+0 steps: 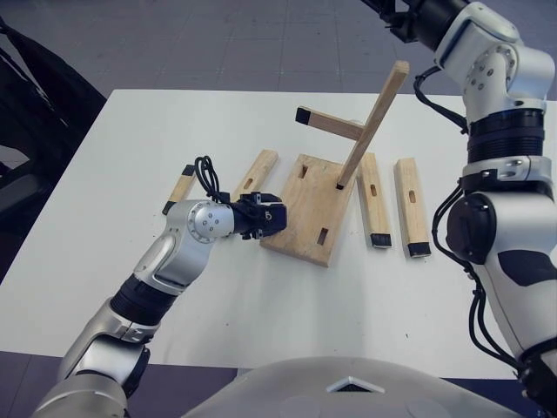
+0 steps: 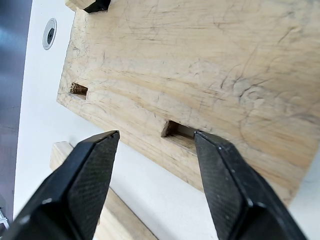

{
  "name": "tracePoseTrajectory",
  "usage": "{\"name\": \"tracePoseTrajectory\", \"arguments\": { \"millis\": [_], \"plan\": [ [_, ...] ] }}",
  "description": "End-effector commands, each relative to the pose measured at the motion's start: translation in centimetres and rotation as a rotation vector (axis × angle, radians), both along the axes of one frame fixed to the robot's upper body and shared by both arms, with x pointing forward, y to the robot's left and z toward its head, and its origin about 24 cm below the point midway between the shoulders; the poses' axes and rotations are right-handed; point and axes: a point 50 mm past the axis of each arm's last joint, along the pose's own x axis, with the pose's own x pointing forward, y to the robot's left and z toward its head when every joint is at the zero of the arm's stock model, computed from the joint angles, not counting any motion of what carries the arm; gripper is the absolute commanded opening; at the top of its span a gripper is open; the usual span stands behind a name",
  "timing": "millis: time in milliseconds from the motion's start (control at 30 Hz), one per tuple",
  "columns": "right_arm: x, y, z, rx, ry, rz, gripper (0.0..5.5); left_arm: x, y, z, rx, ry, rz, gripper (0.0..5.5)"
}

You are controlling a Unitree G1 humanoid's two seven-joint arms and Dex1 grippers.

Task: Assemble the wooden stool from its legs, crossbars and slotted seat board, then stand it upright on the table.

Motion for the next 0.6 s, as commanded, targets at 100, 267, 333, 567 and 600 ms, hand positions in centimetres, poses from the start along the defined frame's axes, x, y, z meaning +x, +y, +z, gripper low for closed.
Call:
{"name": "tracePoseTrajectory", "arguments": {
  "millis": [100,267,333,567,600],
  "plan": [
    [-0.2,-0.1,1.2,0.006,-0.061,-0.021,4.00,-0.2,0.8,-1.5,0.041,0.048,0.033,2.78],
    [-3.5,-1.2,13.6,0.098,-0.542,-0.048,4.00,-0.3,0.9,-1.5,0.040,0.045,0.041,2.78],
    [-6.3,-1.8,18.9,0.171,-0.741,-0.051,4.00,-0.5,0.9,-1.7,0.037,0.051,0.043,2.78],
    [-0.4,-2.2,8.5,0.077,-0.319,-0.062,4.00,-1.2,0.6,-2.0,0.025,0.069,0.041,2.78],
    [0.8,-1.4,0.4,0.033,-0.050,-0.009,4.00,-1.3,0.6,-2.1,0.025,0.073,0.040,2.78]
  ]
}}
